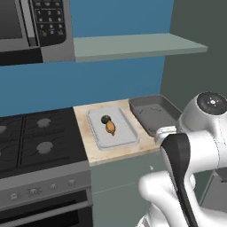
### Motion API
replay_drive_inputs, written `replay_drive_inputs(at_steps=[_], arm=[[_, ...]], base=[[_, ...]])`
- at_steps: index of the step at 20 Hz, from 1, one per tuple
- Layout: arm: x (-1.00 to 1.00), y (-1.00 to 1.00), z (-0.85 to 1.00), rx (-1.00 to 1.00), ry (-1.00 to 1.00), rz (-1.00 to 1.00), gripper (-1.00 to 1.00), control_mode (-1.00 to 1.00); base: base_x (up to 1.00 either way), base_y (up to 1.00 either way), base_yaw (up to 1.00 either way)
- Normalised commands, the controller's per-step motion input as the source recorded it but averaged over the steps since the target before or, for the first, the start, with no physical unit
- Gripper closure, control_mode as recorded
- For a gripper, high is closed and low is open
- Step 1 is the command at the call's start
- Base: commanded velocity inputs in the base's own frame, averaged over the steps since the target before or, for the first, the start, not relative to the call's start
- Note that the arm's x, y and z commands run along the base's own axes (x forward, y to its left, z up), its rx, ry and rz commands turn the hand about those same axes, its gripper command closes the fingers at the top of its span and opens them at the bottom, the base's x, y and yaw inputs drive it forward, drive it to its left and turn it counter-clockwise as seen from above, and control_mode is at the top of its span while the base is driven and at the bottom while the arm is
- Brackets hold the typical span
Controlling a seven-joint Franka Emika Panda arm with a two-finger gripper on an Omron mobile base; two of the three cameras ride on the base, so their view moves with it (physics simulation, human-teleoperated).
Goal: Place one squash and one chicken drumstick in each tupperware on the nearby counter, to pack two identical lunches.
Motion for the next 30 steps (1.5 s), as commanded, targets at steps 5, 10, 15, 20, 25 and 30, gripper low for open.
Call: replay_drive_inputs(at_steps=[5, 10, 15, 20, 25, 30], arm=[[0.00, 0.00, 0.00, 0.00, 0.00, 0.00, -1.00, 1.00], [0.00, 0.00, 0.00, 0.00, 0.00, 0.00, -1.00, 1.00], [0.00, 0.00, 0.00, 0.00, 0.00, 0.00, -1.00, 1.00], [0.00, 0.00, 0.00, 0.00, 0.00, 0.00, -1.00, 1.00], [0.00, 0.00, 0.00, 0.00, 0.00, 0.00, -1.00, 1.00], [0.00, 0.00, 0.00, 0.00, 0.00, 0.00, -1.00, 1.00]], base=[[-1.00, 0.03, 0.00], [-1.00, -0.28, 0.00], [-1.00, -0.66, -0.06], [-0.73, -0.99, -0.08], [-0.07, -1.00, -0.07], [0.01, -1.00, -0.02]])
